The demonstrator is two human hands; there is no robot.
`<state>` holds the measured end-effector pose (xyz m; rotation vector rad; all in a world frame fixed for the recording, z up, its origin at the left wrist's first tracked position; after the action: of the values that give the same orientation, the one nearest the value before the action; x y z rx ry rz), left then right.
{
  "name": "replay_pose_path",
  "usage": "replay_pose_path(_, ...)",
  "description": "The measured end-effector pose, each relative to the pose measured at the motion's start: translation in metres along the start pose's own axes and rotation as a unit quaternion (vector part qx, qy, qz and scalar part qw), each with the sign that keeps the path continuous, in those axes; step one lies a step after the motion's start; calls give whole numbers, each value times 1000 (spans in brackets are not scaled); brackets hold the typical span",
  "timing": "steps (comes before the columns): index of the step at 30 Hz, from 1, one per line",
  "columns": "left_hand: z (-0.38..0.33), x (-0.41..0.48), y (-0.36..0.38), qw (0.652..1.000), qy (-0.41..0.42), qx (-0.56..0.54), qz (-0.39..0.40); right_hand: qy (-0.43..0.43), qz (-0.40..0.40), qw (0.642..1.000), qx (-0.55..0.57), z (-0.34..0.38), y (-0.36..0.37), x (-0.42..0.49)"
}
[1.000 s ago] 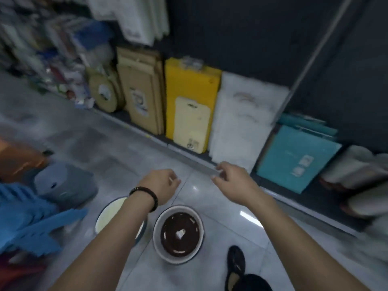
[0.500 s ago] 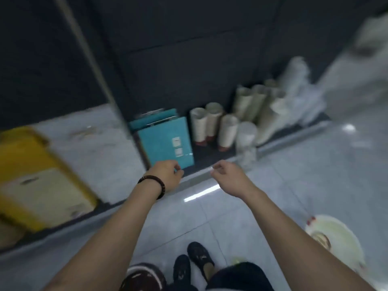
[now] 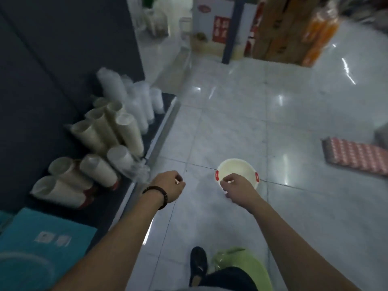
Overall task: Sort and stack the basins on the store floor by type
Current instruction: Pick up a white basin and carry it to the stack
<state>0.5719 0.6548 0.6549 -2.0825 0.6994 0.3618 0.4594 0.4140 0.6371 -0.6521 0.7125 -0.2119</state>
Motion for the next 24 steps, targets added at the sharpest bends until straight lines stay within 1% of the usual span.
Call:
replay_pose_path(4,-56,64,22,998,34,35,37,55,-34,997,36,-32,-29,31)
replay_pose_path(8,-97,115,40,992,61,62,89,111,-56,991,50,-53,-45,53)
replay_pose_path(14,-135,208,51,981,88,90,149,171,-76,980,74,-52,-71,104)
replay_pose_path(17,-148,258,46,977,81,83,178,209,-76,972,80,-50,-81,125)
replay_pose_path(19,-158,292,43,978,73,75,182,229,-78,965,98,-52,-87,137)
replay_pose_path(24,-177,356,56,976,28,70,202,277,-85,945,153,-80,-102,177)
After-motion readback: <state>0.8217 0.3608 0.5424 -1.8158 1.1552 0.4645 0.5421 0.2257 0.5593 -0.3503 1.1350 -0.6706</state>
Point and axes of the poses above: each hand's wrist, its own x-axis towards the middle knuckle, its own y-axis out of the palm, z = x × y, the point moved 2 cm from there along x, towards the middle knuckle, and after that the axes turned 8 degrees about -x, right-handed, at the moved point
